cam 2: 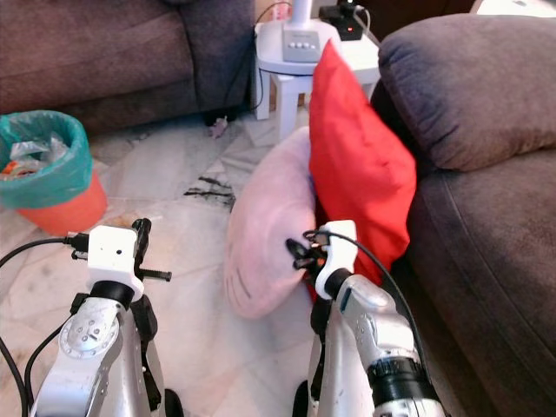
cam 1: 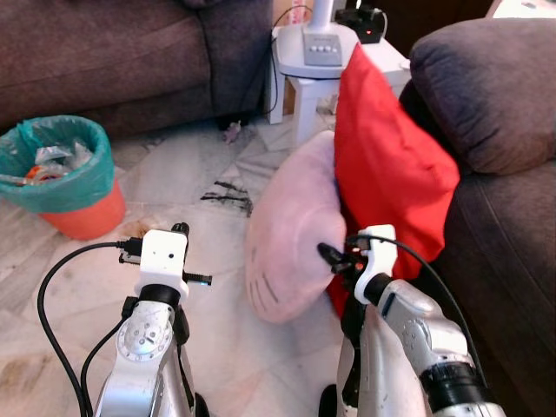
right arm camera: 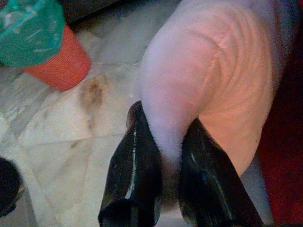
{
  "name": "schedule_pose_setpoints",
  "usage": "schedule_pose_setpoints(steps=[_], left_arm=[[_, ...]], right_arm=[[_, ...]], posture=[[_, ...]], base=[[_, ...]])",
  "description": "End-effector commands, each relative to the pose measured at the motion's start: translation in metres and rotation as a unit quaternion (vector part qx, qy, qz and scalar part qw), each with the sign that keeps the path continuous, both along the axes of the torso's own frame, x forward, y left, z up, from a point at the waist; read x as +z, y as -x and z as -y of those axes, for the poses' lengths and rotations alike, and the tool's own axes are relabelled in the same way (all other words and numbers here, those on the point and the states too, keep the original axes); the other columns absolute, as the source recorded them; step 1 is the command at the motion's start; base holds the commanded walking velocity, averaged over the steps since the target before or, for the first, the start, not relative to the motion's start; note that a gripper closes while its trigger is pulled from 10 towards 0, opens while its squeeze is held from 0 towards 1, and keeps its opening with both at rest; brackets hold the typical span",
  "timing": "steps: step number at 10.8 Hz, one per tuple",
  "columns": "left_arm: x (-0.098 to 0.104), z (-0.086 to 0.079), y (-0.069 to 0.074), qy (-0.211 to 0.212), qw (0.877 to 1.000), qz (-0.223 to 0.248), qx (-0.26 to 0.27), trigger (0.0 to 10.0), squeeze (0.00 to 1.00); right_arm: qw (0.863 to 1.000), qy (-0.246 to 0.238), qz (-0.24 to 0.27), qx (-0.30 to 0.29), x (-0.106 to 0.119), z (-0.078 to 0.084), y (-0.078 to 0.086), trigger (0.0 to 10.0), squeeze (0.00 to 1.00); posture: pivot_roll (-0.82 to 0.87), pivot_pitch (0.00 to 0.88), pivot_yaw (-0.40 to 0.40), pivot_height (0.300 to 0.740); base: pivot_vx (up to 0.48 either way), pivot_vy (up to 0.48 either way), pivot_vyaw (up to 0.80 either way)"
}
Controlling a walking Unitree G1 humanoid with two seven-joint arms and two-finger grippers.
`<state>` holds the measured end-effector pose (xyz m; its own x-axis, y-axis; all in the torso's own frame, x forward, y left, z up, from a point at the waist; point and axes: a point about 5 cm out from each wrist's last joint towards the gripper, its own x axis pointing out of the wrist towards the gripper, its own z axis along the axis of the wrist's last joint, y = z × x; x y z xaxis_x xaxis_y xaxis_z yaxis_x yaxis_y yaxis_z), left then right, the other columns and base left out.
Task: Move the pillow to the sofa from floor
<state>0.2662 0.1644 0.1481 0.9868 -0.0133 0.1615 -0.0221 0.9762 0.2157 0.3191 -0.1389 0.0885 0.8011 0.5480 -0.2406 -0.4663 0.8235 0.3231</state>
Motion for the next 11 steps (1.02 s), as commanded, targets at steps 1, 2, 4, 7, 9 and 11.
schedule_pose_setpoints(steps=[1,2,4,7,9,11], left_arm=[[-0.003,0.001,0.0,0.005,1.0,-0.008,-0.003,10.0,0.0],[-0.003,0.001,-0.001,0.006,1.0,-0.008,-0.004,10.0,0.0],[-0.003,0.002,-0.001,0.008,1.0,-0.007,-0.005,10.0,0.0],[-0.002,0.001,-0.001,0.006,1.0,-0.006,-0.002,10.0,0.0],[-0.002,0.001,-0.001,0.006,1.0,-0.007,-0.001,10.0,0.0],[-0.004,0.0,-0.002,0.006,1.0,-0.008,0.0,10.0,0.0]], right_arm=[[0.998,0.014,0.048,0.027,0.015,0.001,0.0,8.6,0.0],[0.997,0.024,0.054,0.055,0.016,0.0,0.002,10.0,0.0],[0.988,0.001,0.095,0.119,0.028,-0.008,0.013,10.0,0.0],[0.983,-0.001,0.114,0.144,0.032,-0.012,0.018,10.0,0.0],[0.989,0.005,0.122,0.088,0.035,-0.005,0.008,10.0,0.0],[0.993,0.039,0.105,0.032,0.031,0.002,-0.001,10.0,0.0]], posture=[[0.09,0.118,-0.055,0.356],[0.08,0.117,-0.054,0.356],[0.08,0.125,-0.056,0.356],[0.08,0.129,-0.056,0.356],[0.08,0.131,-0.056,0.356],[0.08,0.132,-0.055,0.356]], base=[[0.0,0.0,0.0],[0.0,0.0,0.0],[0.0,0.0,0.0],[0.0,0.0,0.0],[0.0,0.0,0.0],[0.0,0.0,0.0]])
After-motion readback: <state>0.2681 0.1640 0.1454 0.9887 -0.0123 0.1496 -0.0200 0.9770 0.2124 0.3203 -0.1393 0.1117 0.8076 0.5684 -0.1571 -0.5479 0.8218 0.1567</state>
